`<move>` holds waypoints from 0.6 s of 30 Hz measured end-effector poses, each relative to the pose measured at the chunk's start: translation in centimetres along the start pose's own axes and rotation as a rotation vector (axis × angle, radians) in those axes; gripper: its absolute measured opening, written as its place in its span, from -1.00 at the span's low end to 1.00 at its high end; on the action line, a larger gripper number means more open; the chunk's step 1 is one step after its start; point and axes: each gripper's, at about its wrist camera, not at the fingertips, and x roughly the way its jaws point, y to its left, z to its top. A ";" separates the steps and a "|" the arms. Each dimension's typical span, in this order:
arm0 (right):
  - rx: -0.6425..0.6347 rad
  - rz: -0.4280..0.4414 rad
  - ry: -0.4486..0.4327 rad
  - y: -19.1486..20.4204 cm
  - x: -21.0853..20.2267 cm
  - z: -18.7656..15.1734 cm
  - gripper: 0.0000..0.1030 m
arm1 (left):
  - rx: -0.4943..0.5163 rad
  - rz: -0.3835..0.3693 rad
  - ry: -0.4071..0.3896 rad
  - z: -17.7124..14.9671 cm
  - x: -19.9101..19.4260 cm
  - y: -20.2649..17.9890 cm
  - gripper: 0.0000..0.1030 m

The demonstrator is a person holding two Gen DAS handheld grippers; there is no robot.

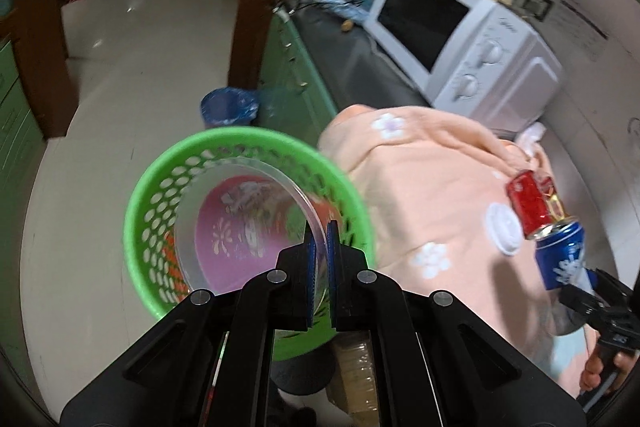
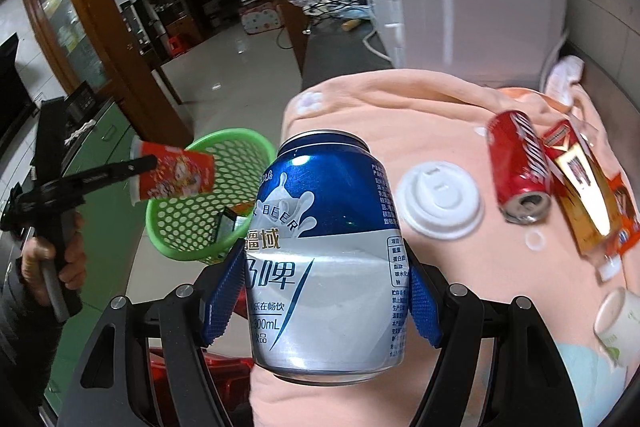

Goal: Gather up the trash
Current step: 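Carry the red cup over the basket with the left tool while the right tool carries the can, then open the left tool to drop the red cup while the right tool lowers the beer can into the basket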

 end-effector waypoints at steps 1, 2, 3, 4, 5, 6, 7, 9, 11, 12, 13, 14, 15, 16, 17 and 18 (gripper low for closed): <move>-0.005 0.005 0.002 0.3 0.2 0.2 0.35 | -0.010 0.007 0.008 -0.1 0.3 0.3 -0.90; -0.011 0.011 0.002 0.7 0.4 0.5 0.35 | -0.022 0.014 0.015 -0.2 0.5 0.6 -0.89; -0.018 0.016 0.003 1.0 0.6 0.7 0.35 | -0.031 0.021 0.020 -0.2 0.7 0.9 -0.89; -0.027 0.021 0.003 1.5 0.9 1.0 0.35 | -0.036 0.025 0.024 -0.3 0.8 1.1 -0.89; -0.034 0.026 0.004 1.8 1.0 1.2 0.35 | -0.042 0.028 0.027 -0.4 1.0 1.2 -0.88; -0.040 0.031 0.004 2.1 1.1 1.4 0.35 | -0.049 0.031 0.031 -0.5 1.0 1.4 -0.85; -0.049 0.037 0.003 2.6 1.3 1.7 0.35 | -0.058 0.030 0.034 -0.6 1.1 1.7 -0.85; -0.059 0.045 0.004 3.2 1.7 2.1 0.35 | -0.070 0.028 0.031 -0.7 1.0 2.0 -0.81; -0.071 0.056 0.005 3.8 2.1 2.5 0.35 | -0.081 0.035 0.028 -0.8 0.8 2.4 -0.73; -0.076 0.061 0.006 4.1 2.3 2.7 0.35 | -0.088 0.037 0.027 -0.9 0.7 2.6 -0.70; -0.080 0.066 0.006 4.6 2.6 2.8 0.35 | -0.097 0.035 0.024 -0.9 0.5 2.9 -0.70; -0.089 0.075 0.008 5.1 2.9 3.0 0.35 | -0.102 0.034 0.023 -0.9 0.4 3.1 -0.70; -0.094 0.079 0.011 5.2 3.2 3.2 0.35 | -0.109 0.034 0.019 -1.0 0.2 3.3 -0.70; -0.102 0.085 0.014 5.6 3.6 3.5 0.35 | -0.117 0.033 0.015 -1.1 -0.1 3.5 -0.70; -0.107 0.089 0.017 5.9 3.8 3.6 0.35 | -0.121 0.033 0.014 -1.1 -0.2 3.6 -0.70; -0.113 0.093 0.020 6.2 4.1 3.7 0.35 | -0.126 0.034 0.010 -1.2 -0.5 3.7 -0.70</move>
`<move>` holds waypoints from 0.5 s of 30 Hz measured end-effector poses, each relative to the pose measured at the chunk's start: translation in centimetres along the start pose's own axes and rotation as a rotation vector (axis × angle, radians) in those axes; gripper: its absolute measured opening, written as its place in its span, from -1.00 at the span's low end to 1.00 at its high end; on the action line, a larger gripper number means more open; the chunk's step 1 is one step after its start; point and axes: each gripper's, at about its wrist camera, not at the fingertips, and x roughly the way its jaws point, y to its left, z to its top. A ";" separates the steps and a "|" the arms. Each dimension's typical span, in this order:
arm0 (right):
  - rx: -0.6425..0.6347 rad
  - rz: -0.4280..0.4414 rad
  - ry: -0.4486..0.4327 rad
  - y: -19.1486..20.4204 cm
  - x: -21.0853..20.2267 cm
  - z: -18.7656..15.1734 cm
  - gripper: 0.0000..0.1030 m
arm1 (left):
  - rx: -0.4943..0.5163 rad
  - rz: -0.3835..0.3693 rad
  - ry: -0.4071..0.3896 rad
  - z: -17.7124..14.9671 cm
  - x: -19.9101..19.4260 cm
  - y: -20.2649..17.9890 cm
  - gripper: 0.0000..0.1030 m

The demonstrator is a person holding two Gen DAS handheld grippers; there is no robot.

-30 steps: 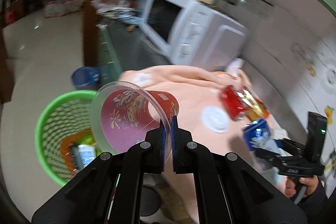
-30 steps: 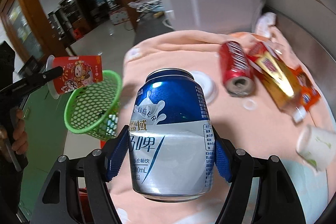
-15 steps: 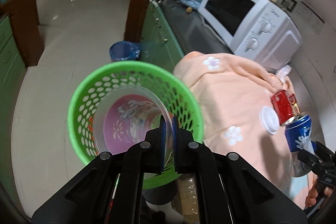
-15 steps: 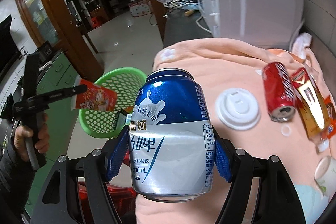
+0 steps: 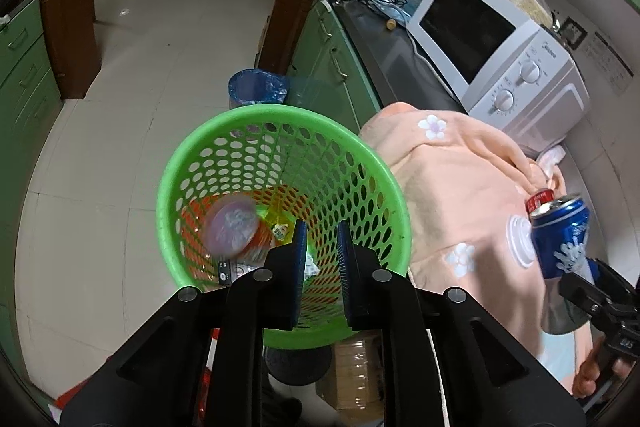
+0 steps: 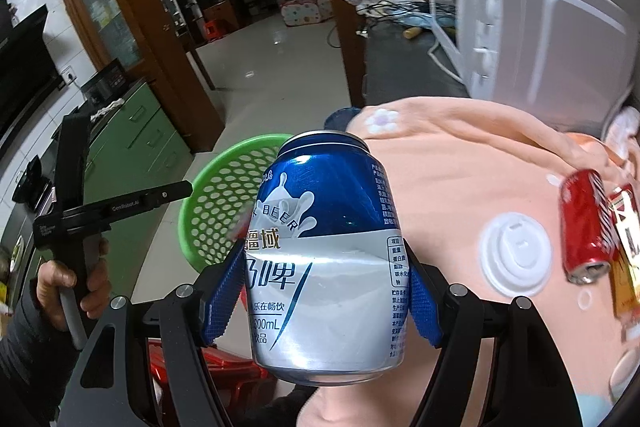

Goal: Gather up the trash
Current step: 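Open the left tool to drop the red cup while the right tool lowers the beer can into the basket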

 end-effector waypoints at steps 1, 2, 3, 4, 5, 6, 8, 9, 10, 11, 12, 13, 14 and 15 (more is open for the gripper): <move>-0.007 0.005 0.004 0.3 0.5 0.3 0.35 | -0.004 0.001 -0.003 0.0 -0.2 0.2 -0.70; -0.011 0.008 0.007 0.6 0.8 0.4 0.35 | -0.008 0.001 -0.005 0.0 -0.4 0.3 -0.70; -0.016 0.012 0.010 0.9 1.2 0.6 0.35 | -0.014 0.003 -0.008 -0.1 -0.6 0.6 -0.70; -0.020 0.015 0.014 1.1 1.6 0.8 0.35 | -0.020 0.004 -0.012 -0.2 -0.9 0.7 -0.70; -0.023 0.015 0.018 1.3 2.0 0.9 0.35 | -0.025 0.004 -0.015 -0.2 -1.0 0.9 -0.70; -0.023 0.017 0.021 1.5 2.4 1.1 0.35 | -0.032 0.005 -0.019 -0.2 -1.3 1.1 -0.70; -0.018 0.024 0.028 1.7 3.1 1.4 0.35 | -0.044 0.006 -0.030 -0.2 -1.8 1.6 -0.70; -0.014 0.029 0.034 1.8 3.6 1.6 0.35 | -0.047 0.007 -0.032 -0.2 -2.0 1.7 -0.70; -0.008 0.035 0.038 1.9 4.1 1.8 0.35 | -0.052 0.010 -0.036 -0.1 -2.2 1.9 -0.70; -0.007 0.037 0.040 2.1 4.4 1.9 0.35 | -0.056 0.014 -0.039 -0.1 -2.4 2.1 -0.70; -0.006 0.039 0.043 2.3 4.9 2.1 0.35 | -0.060 0.017 -0.043 -0.1 -2.7 2.3 -0.70; -0.006 0.041 0.046 2.5 5.4 2.3 0.35 | -0.063 0.019 -0.047 -0.1 -2.9 2.4 -0.70; -0.006 0.043 0.050 2.7 5.7 2.5 0.35 | -0.065 0.021 -0.049 -0.2 -3.1 2.5 -0.69; -0.005 0.047 0.053 3.0 6.2 2.7 0.35 | -0.067 0.026 -0.052 -0.2 -3.3 2.6 -0.69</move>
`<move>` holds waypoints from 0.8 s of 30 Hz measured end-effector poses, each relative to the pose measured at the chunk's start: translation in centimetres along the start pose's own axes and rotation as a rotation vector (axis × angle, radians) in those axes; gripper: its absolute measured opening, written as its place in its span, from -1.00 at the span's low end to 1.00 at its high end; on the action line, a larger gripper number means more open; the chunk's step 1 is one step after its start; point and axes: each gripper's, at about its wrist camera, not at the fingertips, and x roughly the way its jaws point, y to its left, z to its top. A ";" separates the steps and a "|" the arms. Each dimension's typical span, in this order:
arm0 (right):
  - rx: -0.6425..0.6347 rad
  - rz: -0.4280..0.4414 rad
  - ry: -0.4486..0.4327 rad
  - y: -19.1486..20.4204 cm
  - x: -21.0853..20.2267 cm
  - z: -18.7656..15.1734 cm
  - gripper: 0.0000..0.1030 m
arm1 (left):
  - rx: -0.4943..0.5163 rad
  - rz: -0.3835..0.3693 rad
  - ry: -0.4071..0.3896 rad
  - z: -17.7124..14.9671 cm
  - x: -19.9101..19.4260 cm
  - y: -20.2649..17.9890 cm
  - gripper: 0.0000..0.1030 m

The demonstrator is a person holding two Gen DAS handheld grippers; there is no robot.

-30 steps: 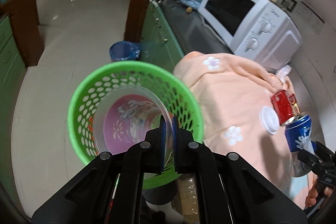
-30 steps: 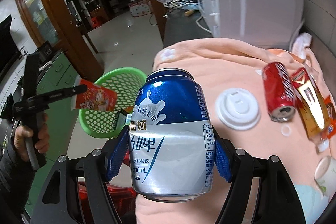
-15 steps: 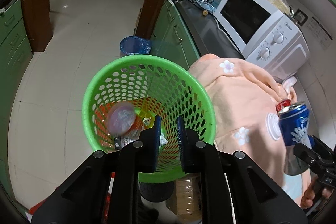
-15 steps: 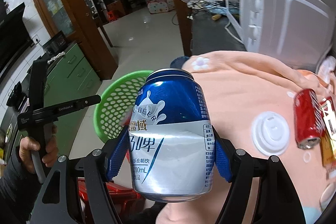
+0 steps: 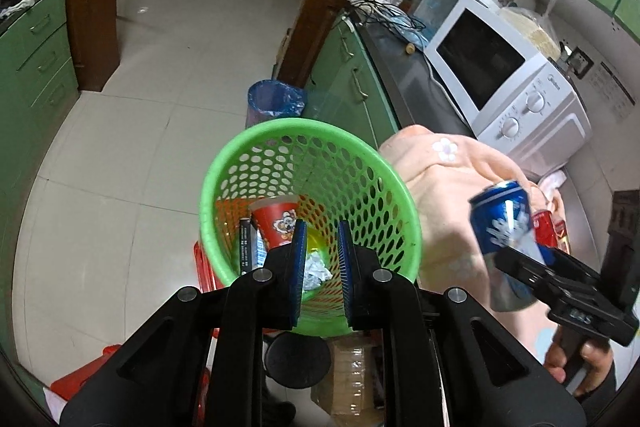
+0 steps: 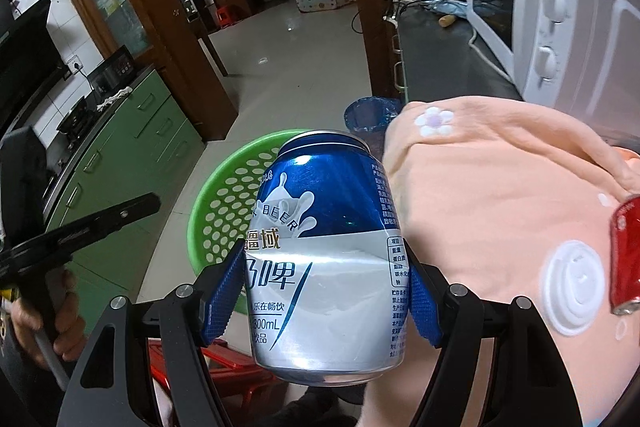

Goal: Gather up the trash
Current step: 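Open the left tool to drop the red cup while the right tool lowers the beer can into the basket, then move the right tool to the red Coca-Cola can and grasp it while the left tool returns to the counter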

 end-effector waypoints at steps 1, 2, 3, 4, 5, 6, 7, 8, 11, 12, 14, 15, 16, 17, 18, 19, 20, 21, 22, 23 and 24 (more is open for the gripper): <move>0.002 0.003 0.002 0.2 0.4 0.1 0.35 | -0.001 0.005 -0.001 0.0 -0.1 0.1 -0.69; 0.005 0.007 0.005 0.4 0.9 0.3 0.35 | -0.003 0.009 -0.003 0.0 -0.3 0.3 -0.69; 0.009 0.013 0.009 0.6 1.4 0.5 0.35 | -0.005 0.011 -0.005 0.0 -0.4 0.4 -0.69; 0.016 0.019 0.015 0.7 2.0 0.8 0.35 | -0.007 0.012 -0.006 0.0 -0.5 0.5 -0.69; 0.023 0.025 0.021 0.8 2.6 0.9 0.35 | -0.009 0.012 -0.007 0.0 -0.5 0.5 -0.69; 0.030 0.031 0.026 0.9 3.0 1.1 0.35 | -0.012 0.013 -0.007 0.1 -0.5 0.6 -0.69; 0.036 0.037 0.031 1.1 3.3 1.2 0.35 | -0.015 0.013 -0.006 0.1 -0.5 0.7 -0.69; 0.043 0.047 0.036 1.2 3.8 1.3 0.36 | -0.017 0.013 -0.006 0.1 -0.6 0.7 -0.69; 0.062 0.066 0.040 1.6 5.0 1.7 0.41 | -0.021 0.016 -0.006 0.2 -0.5 0.9 -0.69; 0.068 0.074 0.036 1.7 5.2 1.7 0.48 | -0.022 0.017 -0.005 0.2 -0.5 0.9 -0.69; 0.080 0.088 0.030 1.8 5.3 1.8 0.50 | -0.021 0.017 -0.004 0.2 -0.5 0.8 -0.69; 0.083 0.092 0.029 1.9 5.2 1.8 0.50 | -0.019 0.016 -0.004 0.2 -0.5 0.7 -0.69; 0.080 0.093 0.028 1.9 5.1 1.8 0.50 | -0.017 0.016 -0.003 0.2 -0.5 0.7 -0.69; 0.075 0.094 0.026 1.9 4.9 1.8 0.50 | -0.016 0.016 -0.003 0.2 -0.5 0.6 -0.69; 0.070 0.091 0.023 1.8 4.7 1.7 0.50 | -0.013 0.014 -0.003 0.2 -0.5 0.4 -0.69; 0.068 0.085 0.019 1.7 4.3 1.6 0.51 | -0.010 0.013 -0.002 0.2 -0.5 0.4 -0.69; 0.068 0.083 0.015 1.6 4.0 1.4 0.51 | -0.008 0.011 -0.001 0.2 -0.6 0.3 -0.69; 0.071 0.082 0.010 1.2 3.5 1.3 0.51 | -0.003 0.007 -0.002 0.2 -0.6 0.0 -0.69; 0.073 0.077 0.005 1.0 3.1 1.1 0.52 | 0.001 0.004 -0.002 0.2 -0.6 -0.2 -0.69; 0.074 0.065 -0.002 0.6 2.5 0.9 0.52 | 0.005 0.000 -0.002 0.2 -0.6 -0.4 -0.69; 0.074 0.051 -0.008 0.2 1.9 0.7 0.55 | 0.012 -0.005 0.000 0.2 -0.5 -0.8 -0.69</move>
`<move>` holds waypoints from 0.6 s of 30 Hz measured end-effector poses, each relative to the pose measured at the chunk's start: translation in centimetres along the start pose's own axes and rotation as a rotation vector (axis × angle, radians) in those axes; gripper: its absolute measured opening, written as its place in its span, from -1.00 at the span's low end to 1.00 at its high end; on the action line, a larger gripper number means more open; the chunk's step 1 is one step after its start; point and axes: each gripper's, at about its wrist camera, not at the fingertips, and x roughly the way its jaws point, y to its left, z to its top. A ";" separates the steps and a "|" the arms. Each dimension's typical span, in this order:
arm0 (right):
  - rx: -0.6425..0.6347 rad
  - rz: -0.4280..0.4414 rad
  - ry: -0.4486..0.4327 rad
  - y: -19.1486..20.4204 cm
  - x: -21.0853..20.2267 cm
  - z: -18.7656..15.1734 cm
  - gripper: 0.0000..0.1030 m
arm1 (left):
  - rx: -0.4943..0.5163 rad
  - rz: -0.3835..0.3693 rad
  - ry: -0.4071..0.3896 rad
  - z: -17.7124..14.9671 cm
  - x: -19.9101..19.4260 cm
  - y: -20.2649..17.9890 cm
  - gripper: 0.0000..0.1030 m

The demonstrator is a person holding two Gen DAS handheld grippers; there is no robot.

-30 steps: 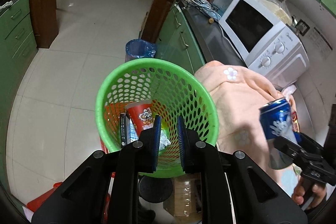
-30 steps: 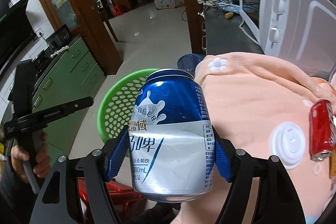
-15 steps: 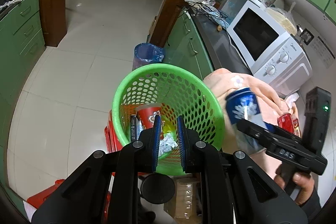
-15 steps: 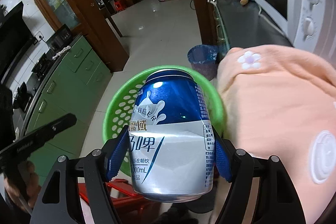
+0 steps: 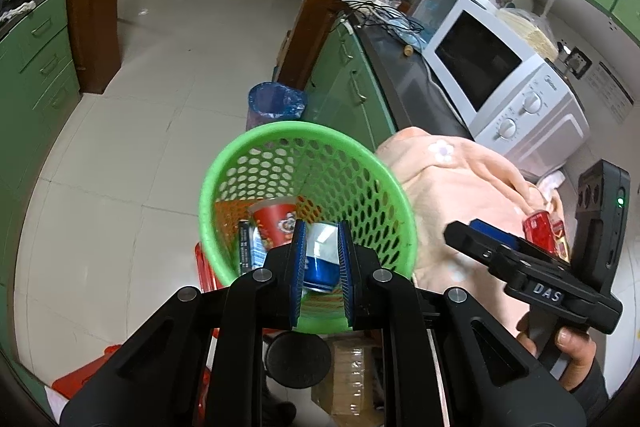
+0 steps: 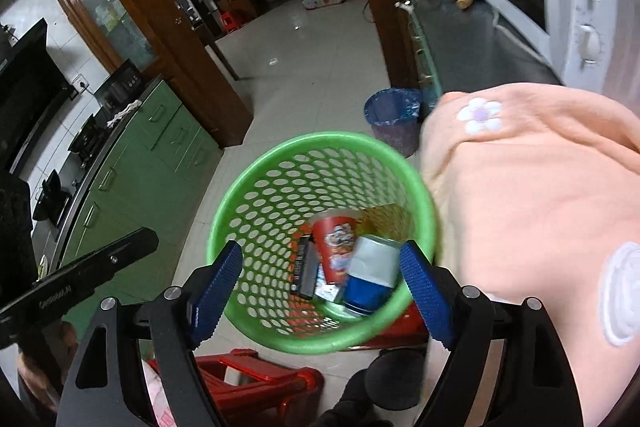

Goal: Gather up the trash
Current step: 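Move the right tool to the red Coca-Cola can and grasp it while the left tool returns to the counter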

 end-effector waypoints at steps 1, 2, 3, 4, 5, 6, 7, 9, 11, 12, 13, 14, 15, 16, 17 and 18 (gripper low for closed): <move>0.001 -0.018 -0.008 -0.5 -0.7 -0.3 0.57 | 0.005 -0.005 0.001 0.0 0.0 -0.3 -0.69; 0.004 -0.032 -0.014 -1.1 -1.1 -0.3 0.57 | 0.011 -0.009 0.003 -0.1 0.1 -0.6 -0.69; 0.009 -0.046 -0.020 -1.7 -1.8 -0.5 0.57 | 0.018 -0.015 0.006 -0.1 0.2 -1.0 -0.69; 0.018 -0.064 -0.028 -2.6 -2.6 -0.7 0.57 | 0.024 -0.021 0.009 -0.2 0.3 -1.3 -0.69; 0.025 -0.077 -0.034 -3.3 -3.1 -0.9 0.57 | 0.032 -0.027 0.013 -0.3 0.4 -1.7 -0.69; 0.034 -0.092 -0.042 -4.2 -3.8 -1.1 0.57 | 0.038 -0.032 0.017 -0.3 0.6 -2.2 -0.69; 0.043 -0.107 -0.048 -4.8 -4.4 -1.2 0.57 | 0.044 -0.038 0.021 -0.3 0.7 -2.5 -0.69; 0.062 -0.144 -0.062 -6.7 -5.8 -1.5 0.57 | 0.060 -0.050 0.027 -0.5 0.9 -3.4 -0.69; 0.078 -0.183 -0.076 -8.4 -7.2 -1.7 0.57 | 0.076 -0.060 0.035 -0.6 1.1 -4.3 -0.69; 0.086 -0.201 -0.082 -9.1 -7.8 -1.8 0.57 | 0.087 -0.065 0.038 -0.7 1.2 -4.9 -0.51; 0.096 -0.225 -0.089 -10.2 -8.5 -1.8 0.57 | 0.091 -0.063 0.035 -0.7 1.2 -5.2 -0.17; 0.104 -0.244 -0.094 -11.1 -9.0 -1.8 0.57 | 0.098 -0.059 0.028 -0.8 1.1 -5.6 -0.08; 0.115 -0.265 -0.100 -12.0 -9.6 -1.9 0.57 | 0.110 -0.060 0.020 -0.8 1.0 -6.1 -0.05; 0.123 -0.280 -0.103 -12.8 -10.0 -1.9 0.57 | 0.123 -0.070 0.019 -0.8 1.0 -6.6 -0.05; 0.133 -0.301 -0.105 -13.8 -10.6 -1.9 0.57 | 0.130 -0.074 0.020 -0.9 1.0 -6.9 -0.05; 0.141 -0.323 -0.106 -14.7 -11.1 -1.9 0.57 | 0.141 -0.076 0.024 -0.9 1.2 -7.3 -0.05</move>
